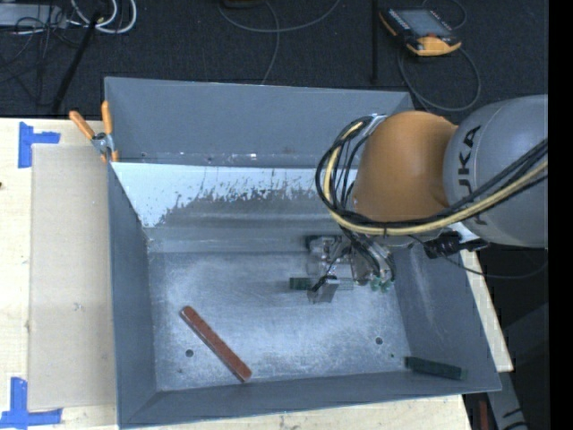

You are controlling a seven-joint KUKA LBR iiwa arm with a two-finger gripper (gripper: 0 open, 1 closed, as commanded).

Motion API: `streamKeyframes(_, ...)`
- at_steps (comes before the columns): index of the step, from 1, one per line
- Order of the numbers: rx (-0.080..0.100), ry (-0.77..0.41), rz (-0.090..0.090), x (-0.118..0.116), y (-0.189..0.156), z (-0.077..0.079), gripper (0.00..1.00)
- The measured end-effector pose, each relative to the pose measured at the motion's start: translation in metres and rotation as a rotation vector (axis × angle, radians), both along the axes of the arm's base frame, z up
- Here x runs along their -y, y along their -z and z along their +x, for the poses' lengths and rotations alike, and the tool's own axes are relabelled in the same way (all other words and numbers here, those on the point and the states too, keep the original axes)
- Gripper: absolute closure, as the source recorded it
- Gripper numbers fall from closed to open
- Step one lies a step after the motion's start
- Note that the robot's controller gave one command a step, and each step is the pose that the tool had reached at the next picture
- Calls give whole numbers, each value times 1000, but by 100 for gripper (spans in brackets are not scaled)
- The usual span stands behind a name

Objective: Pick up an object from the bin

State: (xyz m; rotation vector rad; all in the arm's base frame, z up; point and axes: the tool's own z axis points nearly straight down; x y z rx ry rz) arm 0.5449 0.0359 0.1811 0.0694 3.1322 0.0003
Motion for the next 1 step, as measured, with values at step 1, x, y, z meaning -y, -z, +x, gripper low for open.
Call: streamKeyframes(1, -3, 20, 1, -6, -48, 2, 100)
